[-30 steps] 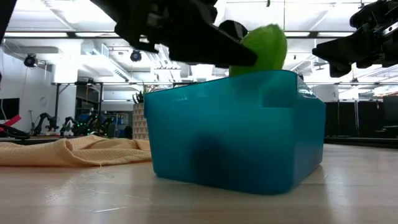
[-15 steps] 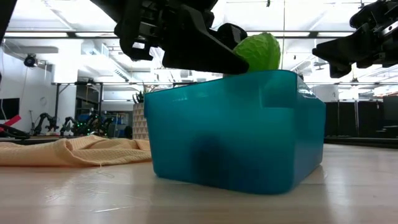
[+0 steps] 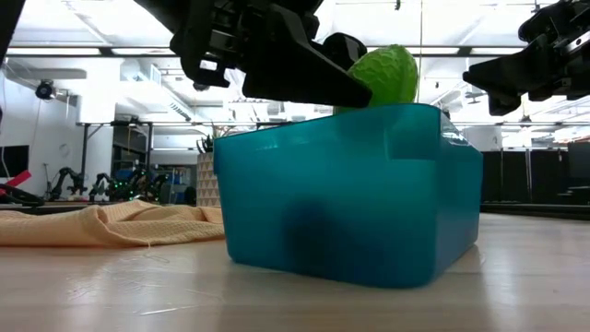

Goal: Pick and placing Produce into tupperware
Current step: Put the green melon into the blue bin, then return to Home Position

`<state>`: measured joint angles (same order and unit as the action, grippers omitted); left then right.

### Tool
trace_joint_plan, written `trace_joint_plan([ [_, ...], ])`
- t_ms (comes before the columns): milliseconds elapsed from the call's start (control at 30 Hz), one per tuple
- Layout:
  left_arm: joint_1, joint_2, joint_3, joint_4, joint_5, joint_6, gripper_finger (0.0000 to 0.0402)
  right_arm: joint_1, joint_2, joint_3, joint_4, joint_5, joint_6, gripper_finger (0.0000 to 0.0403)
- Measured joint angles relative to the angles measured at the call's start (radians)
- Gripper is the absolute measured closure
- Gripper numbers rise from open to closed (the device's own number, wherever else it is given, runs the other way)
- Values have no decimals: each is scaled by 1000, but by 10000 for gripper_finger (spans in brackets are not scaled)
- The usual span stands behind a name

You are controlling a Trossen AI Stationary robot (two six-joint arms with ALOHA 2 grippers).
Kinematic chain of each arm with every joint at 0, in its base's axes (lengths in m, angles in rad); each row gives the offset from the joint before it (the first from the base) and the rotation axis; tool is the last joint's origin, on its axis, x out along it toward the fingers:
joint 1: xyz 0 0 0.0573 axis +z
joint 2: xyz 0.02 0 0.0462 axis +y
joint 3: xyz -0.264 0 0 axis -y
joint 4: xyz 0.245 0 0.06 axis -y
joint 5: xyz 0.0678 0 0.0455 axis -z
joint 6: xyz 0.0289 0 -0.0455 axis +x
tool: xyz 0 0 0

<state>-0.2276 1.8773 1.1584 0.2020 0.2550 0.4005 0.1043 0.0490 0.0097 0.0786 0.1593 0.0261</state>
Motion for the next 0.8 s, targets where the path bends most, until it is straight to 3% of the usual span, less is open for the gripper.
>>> trace_joint_plan([
  [167,0,0,0,0,0,-1,164,0,0,0,0,0,0,339],
  [467,-2,0,3,9,-34,-2,78,0,0,0,0,0,0,339],
  [667,-2,-18,43,11,-57,-1,77,0,0,0,0,0,0,339],
  [800,-1,-97,54,-19,-60,6,90,0,0,0,0,0,0,339],
])
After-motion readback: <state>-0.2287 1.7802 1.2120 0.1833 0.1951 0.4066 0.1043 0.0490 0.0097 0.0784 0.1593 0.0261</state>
